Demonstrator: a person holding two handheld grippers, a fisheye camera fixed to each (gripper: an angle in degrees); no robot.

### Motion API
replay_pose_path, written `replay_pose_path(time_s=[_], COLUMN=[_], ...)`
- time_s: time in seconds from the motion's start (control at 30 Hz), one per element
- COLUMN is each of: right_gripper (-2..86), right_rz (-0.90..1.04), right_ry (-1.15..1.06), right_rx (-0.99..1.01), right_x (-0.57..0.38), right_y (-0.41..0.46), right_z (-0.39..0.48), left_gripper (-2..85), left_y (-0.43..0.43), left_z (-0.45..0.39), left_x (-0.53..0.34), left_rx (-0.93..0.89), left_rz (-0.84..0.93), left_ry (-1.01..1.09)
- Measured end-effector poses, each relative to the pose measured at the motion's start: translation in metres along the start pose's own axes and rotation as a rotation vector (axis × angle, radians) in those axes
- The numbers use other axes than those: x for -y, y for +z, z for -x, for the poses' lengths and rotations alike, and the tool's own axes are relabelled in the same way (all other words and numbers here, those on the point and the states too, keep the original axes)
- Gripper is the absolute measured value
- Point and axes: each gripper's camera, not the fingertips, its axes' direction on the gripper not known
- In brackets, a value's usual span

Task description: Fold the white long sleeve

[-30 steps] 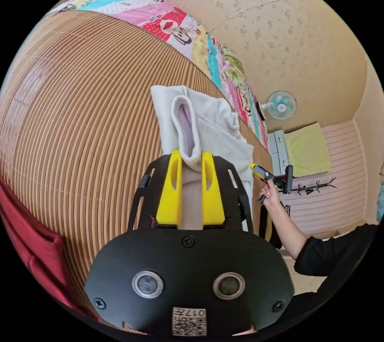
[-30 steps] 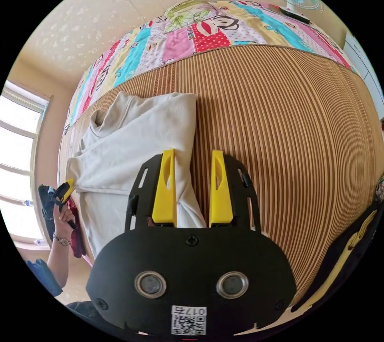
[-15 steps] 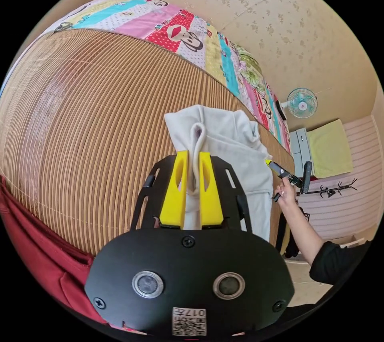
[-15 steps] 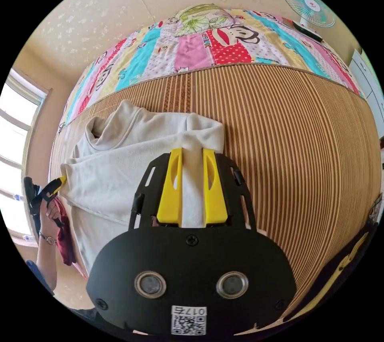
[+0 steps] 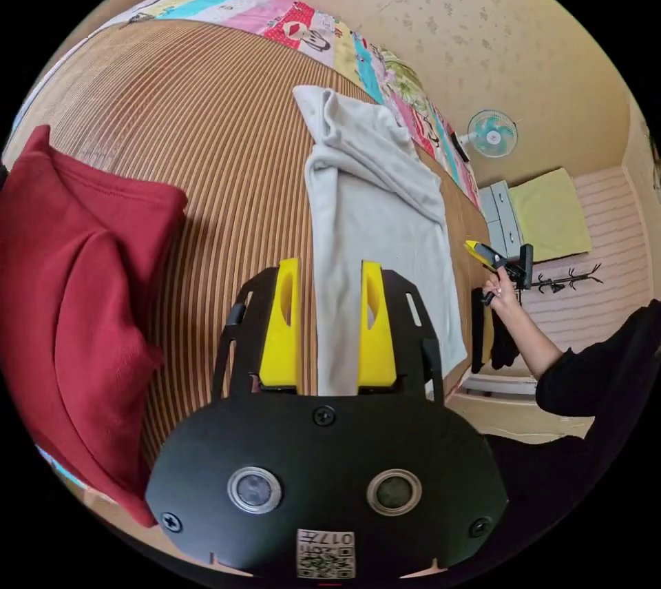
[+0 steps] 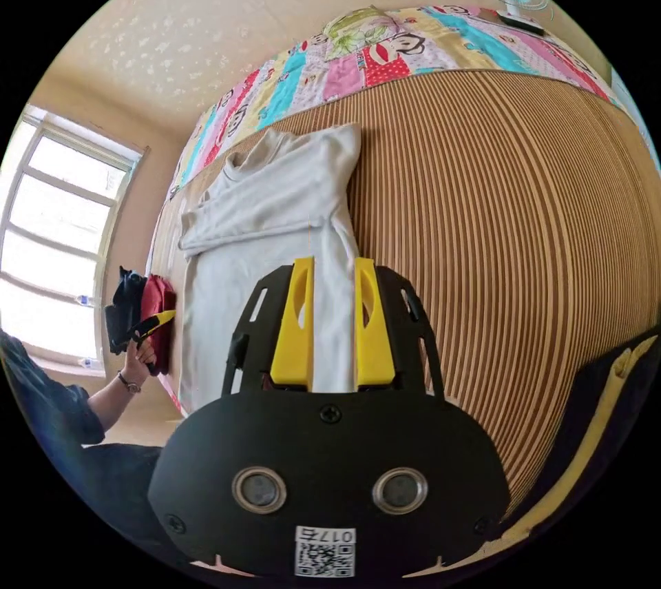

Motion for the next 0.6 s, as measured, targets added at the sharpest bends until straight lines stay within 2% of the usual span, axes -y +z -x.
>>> replay_pose_path(time_s=[0.03,0.1,0.23,0.37,0.47,0.53,0.6], right_gripper=[9.0,9.4,9.6,9.8,9.5,9.3,7.3], right_rz=[0.034,0.158,0.299,0.404,0.412,0.412,0.462], right_ry=[0.015,0.085,0.080,0.086,0.107,0.145,0.110], right_rx=[-0.005,-0.012,0.049,0.121,0.118,0.179,0.140], right_x=[-0.015,-0.071,-0.126,-0.148,-0.147,-0.142,-0.139], right_y=[-0.004,-0.022,-0.051,-0.089,-0.118,-0.135,-0.152], right_z=[-0.007,-0.031,-0.039,-0.039,-0.046,-0.057,-0.060], left_gripper=[12.5,11.2,9.9,7.5,5.8,4.5,4.0], left_y=[0.007,0.005,-0.008,-0.012,-0.014,-0.023,-0.035], left_z=[0.004,0.005,-0.002,-0.010,-0.006,0.004,0.010], left_x=[-0.028,-0.066,-0.108,-0.111,-0.100,-0.092,-0.089], left_rx=[0.011,-0.024,0.017,0.035,0.032,-0.025,-0.075], left_rz=[0.094,0.147,0.275,0.355,0.404,0.436,0.434], left_ry=[-0.040,-0.068,-0.071,-0.079,-0.126,-0.189,-0.243])
